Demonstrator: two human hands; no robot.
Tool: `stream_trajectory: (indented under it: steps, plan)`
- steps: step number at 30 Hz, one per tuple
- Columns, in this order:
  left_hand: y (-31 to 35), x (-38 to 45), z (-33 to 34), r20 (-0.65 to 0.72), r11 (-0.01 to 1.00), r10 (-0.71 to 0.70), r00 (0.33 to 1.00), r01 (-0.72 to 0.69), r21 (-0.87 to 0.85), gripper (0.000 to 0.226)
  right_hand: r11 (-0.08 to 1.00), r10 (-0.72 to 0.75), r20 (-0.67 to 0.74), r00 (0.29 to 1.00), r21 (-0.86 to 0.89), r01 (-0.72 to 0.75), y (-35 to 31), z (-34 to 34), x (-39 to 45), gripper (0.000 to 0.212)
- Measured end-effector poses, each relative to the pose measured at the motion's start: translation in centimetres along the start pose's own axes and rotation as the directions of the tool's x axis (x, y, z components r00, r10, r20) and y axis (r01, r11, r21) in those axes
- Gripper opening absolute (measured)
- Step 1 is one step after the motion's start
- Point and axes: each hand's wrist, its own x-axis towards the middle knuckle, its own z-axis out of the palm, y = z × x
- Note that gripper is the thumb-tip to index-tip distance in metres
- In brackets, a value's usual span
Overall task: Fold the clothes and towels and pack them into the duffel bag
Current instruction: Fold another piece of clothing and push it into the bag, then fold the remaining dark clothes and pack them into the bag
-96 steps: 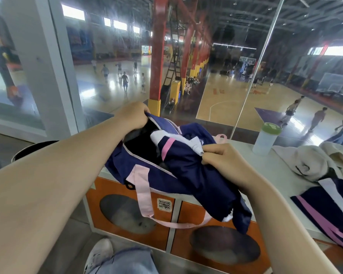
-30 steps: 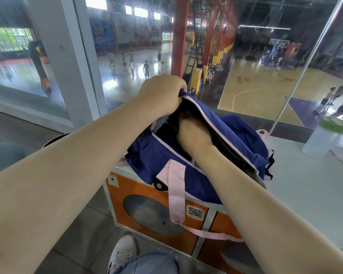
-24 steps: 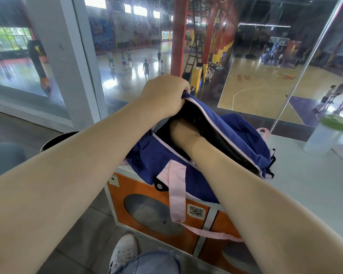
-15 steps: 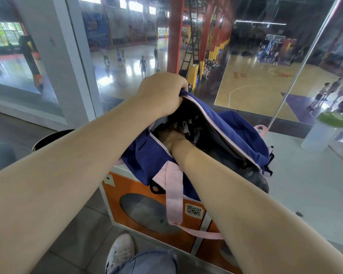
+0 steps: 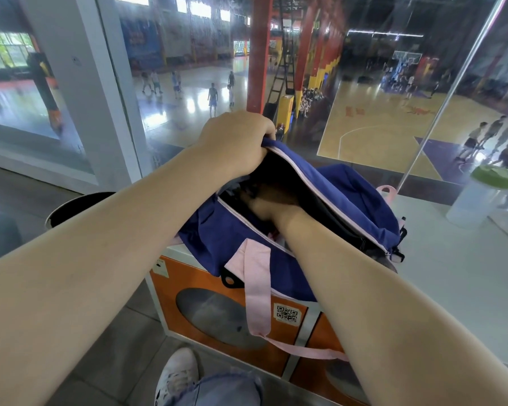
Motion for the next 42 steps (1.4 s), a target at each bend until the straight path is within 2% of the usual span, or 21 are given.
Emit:
stream_trajectory:
  steps: [3, 7, 11, 15, 18, 21, 26, 29, 33, 38, 42]
  plan:
    - [-0.3, -0.4, 0.3, 0.014, 1.0, -0.029, 0.999, 0.029, -0.007, 0.029, 0.993, 0.073, -0.016, 0.997, 0.094, -0.071, 0.8, 1.1, -0.1, 0.064]
    - [-0.3, -0.8, 0.5, 0.02, 0.999, -0.042, 0.999, 0.042, -0.019, 0.026, 0.963, 0.142, 0.015, 0.99, 0.231, -0.142, 1.6, 1.4, -0.8, 0.073]
    - [0.2, -1.5, 0.6, 0.049, 0.999, -0.044, 0.998, 0.044, 0.004, 0.028, 0.955, 0.112, 0.081, 0.99, 0.268, -0.13, 1.9, 0.4, -1.7, 0.062]
    - [0.9, -1.7, 0.5, 0.109, 0.999, -0.041, 0.993, 0.039, 0.02, 0.026, 0.943, 0.093, 0.023, 0.995, 0.318, -0.096, 1.6, -0.8, -4.6, 0.055]
    - [2.1, -1.9, 0.5, 0.136, 0.998, -0.034, 0.99, 0.028, 0.048, 0.031, 0.962, 0.056, 0.017, 0.998, 0.268, -0.059, 1.8, -1.9, -7.6, 0.058]
    - [4.0, -2.4, 0.9, 0.161, 0.998, 0.004, 0.987, -0.014, 0.061, 0.035, 0.98, 0.049, -0.024, 0.998, 0.192, -0.044, 2.1, -3.3, -11.1, 0.053]
    - [7.7, -3.2, 1.1, 0.259, 0.995, 0.022, 0.966, -0.046, 0.09, 0.056, 0.978, 0.019, -0.035, 0.999, 0.206, -0.011, 3.1, -4.4, -15.5, 0.054]
    - [10.2, -3.8, 1.2, 0.267, 0.999, 0.037, 0.963, -0.044, 0.02, 0.058, 0.967, 0.027, -0.098, 0.995, 0.254, -0.002, 4.0, -5.9, -18.1, 0.046]
    - [14.3, -4.7, 1.8, 0.212, 0.991, 0.047, 0.976, -0.019, -0.135, 0.054, 0.947, 0.052, -0.159, 0.986, 0.321, 0.002, 5.6, -7.9, -21.6, 0.034]
    - [19.7, -5.4, 3.6, 0.136, 0.941, 0.044, 0.99, 0.005, -0.337, 0.044, 0.894, 0.201, -0.165, 0.966, 0.434, -0.112, 8.8, -9.8, -25.8, 0.041]
    - [25.0, -6.6, 6.0, 0.181, 0.848, 0.058, 0.982, 0.047, -0.528, 0.044, 0.879, 0.323, -0.181, 0.929, 0.421, -0.224, 12.9, -11.1, -29.8, 0.049]
